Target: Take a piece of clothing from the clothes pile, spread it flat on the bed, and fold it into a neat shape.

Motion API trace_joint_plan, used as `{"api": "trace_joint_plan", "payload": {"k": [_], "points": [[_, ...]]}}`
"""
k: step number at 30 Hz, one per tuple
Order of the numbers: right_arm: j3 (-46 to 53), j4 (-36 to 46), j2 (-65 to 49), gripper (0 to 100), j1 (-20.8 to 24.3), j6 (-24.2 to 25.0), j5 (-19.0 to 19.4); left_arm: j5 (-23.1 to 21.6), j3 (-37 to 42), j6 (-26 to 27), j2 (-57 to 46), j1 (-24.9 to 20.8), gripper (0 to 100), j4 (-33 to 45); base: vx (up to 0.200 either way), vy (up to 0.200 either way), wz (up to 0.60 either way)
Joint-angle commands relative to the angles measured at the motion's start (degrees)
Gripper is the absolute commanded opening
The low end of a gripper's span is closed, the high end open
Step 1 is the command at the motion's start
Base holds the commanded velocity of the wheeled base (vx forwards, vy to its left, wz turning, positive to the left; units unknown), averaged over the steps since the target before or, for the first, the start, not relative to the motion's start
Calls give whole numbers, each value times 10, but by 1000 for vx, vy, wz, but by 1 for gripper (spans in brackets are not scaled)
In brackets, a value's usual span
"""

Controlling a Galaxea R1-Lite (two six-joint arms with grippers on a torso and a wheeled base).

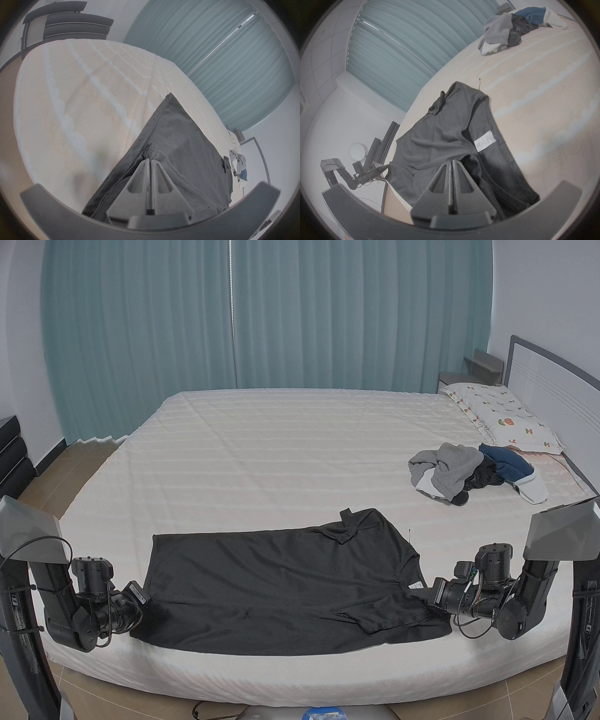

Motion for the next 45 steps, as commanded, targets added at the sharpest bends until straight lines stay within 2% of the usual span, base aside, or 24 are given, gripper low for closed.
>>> {"api": "trace_joint_plan", "payload": {"k": [1, 8, 12, 23, 31, 33, 40, 41, 44, 45], "points": [[11, -1, -34, 0, -13, 1, 0, 0, 3, 0, -10, 1, 0, 0, 0, 0, 0], [18, -2, -49, 0, -33, 1, 0, 4, 10, 0, -37, 3, 0, 0, 0, 0, 0], [27, -3, -62, 0, -33, 1, -1, 33, 11, 2, -47, 1, 0, 0, 0, 0, 0], [71, -18, -106, 0, -28, 0, 0, 34, 36, 32, -82, 0, 0, 0, 0, 0, 0], [111, -20, -178, 0, -27, -2, -5, 35, 46, 33, -123, -3, 0, 1, 0, 0, 0], [133, -20, -204, 0, -27, -6, -6, 35, 59, 54, -139, -3, 0, 0, 0, 0, 0], [155, -9, -245, 0, -26, -13, -6, 36, 77, 68, -160, -13, 0, 1, 0, 0, 0], [164, -3, -251, 0, -26, -20, -6, 36, 85, 89, -166, -13, 0, 4, 0, 0, 0], [168, 1, -251, 0, -27, -26, -6, 36, 91, 102, -166, -13, 0, 3, 0, 0, 0], [174, 7, -252, 0, -29, -42, -7, 36, 101, 121, -169, -13, 0, 1, 0, 0, 0]]}}
